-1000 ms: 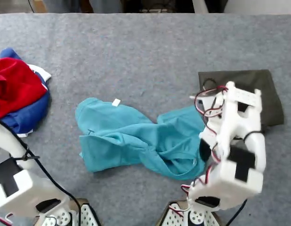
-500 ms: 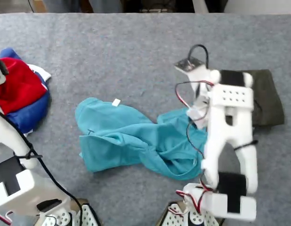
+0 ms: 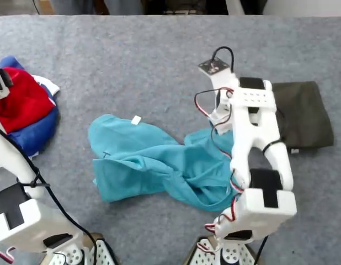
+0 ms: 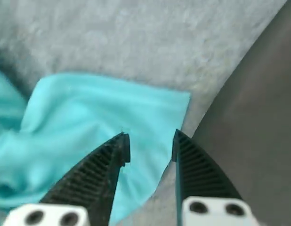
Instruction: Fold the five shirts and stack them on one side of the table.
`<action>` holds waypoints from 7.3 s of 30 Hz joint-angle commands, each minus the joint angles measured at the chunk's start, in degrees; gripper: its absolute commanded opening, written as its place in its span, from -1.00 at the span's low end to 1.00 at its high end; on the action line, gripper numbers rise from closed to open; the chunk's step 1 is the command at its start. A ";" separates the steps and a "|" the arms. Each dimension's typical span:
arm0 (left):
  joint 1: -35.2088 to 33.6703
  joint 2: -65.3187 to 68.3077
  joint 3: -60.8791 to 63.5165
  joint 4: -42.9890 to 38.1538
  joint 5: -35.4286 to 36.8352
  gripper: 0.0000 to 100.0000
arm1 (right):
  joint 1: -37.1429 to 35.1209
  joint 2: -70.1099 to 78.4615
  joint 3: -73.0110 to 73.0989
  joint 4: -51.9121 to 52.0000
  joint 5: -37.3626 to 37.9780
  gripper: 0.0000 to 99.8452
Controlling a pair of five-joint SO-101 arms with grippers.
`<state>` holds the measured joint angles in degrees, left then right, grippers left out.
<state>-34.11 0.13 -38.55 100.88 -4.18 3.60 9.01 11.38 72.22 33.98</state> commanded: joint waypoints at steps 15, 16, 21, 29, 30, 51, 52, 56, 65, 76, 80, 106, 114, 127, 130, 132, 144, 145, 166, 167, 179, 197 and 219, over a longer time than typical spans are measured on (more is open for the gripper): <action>0.04 -2.37 3.38 -0.18 0.09 -0.61 | 2.81 9.19 -8.04 -7.56 -0.35 -0.67; 0.22 -2.37 3.38 -0.18 0.09 -0.61 | 2.81 9.19 -8.13 -7.65 -0.35 -0.67; 0.40 -2.37 3.38 -0.18 0.18 -0.61 | 3.16 11.65 -9.10 -7.65 -0.35 -0.67; 0.40 -2.37 3.38 -0.18 0.18 -0.61 | 3.16 17.10 -11.91 -7.30 -0.44 -0.67; 0.40 -2.37 3.38 -0.18 0.18 -0.61 | 3.16 17.27 -12.09 -7.30 -0.44 -0.67; -0.04 -2.37 3.38 -0.18 0.18 -0.61 | 2.99 17.19 -16.13 1.76 -2.11 -0.67; -0.04 -2.37 3.38 -0.18 0.18 -0.61 | 3.08 17.19 -16.13 1.76 -2.90 -0.67; -0.04 -2.37 3.38 -0.18 0.18 -0.61 | 2.90 17.19 -15.69 1.76 -4.57 -0.67; -0.04 -2.37 3.38 -0.18 0.18 -0.61 | 3.08 17.71 -15.52 0.88 -5.63 -0.67; -0.04 -2.37 3.38 -0.18 0.18 -0.61 | 3.08 17.71 -7.78 -6.15 -6.77 -0.67; -0.04 -2.37 3.38 -0.18 0.18 -0.61 | 2.99 17.71 -7.60 -5.98 -6.77 -0.71; 1.80 -1.85 3.30 -0.53 8.26 -0.60 | 3.16 -6.02 -27.74 -2.46 -15.74 -0.98; 16.66 -1.67 6.02 -6.24 9.05 -0.60 | 11.34 -11.82 -34.95 -4.31 -17.49 -0.97; 34.77 13.27 17.27 -36.40 22.42 -0.60 | 11.69 -8.66 -29.67 -4.66 3.34 -0.97; 38.29 21.10 10.24 -36.40 26.20 -0.60 | 11.69 -8.66 -29.58 -4.40 5.54 -0.97; 39.69 26.99 4.53 -36.04 28.75 -0.60 | 11.96 -8.40 -29.58 -4.40 5.80 -0.97; 46.81 53.45 -28.35 -22.15 44.84 -0.60 | 12.22 -8.31 -29.58 -4.40 5.89 -0.97; 47.16 55.03 -30.46 -20.31 45.98 -0.60 | 12.22 -8.31 -29.49 -4.40 5.89 -0.97; 42.24 69.10 -44.70 -8.26 52.31 -0.61 | 11.96 -8.40 -26.68 -6.86 5.89 -0.97; 42.24 69.10 -44.88 -8.35 52.31 -0.61 | 11.96 -8.40 -26.68 -6.86 5.89 -0.97; 43.03 67.25 -57.19 -4.31 51.96 -0.61 | 11.96 -8.48 -26.68 -6.86 5.89 -0.97; 45.49 74.81 -53.32 -7.21 52.31 -0.61 | 11.96 -8.40 -26.68 -6.86 5.89 -0.97; 44.79 78.95 -53.76 -7.56 51.96 -0.92 | 11.96 -8.40 -26.68 -6.95 5.89 -0.97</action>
<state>11.25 79.16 -92.00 93.85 48.84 16.35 0.92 -15.08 66.51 39.16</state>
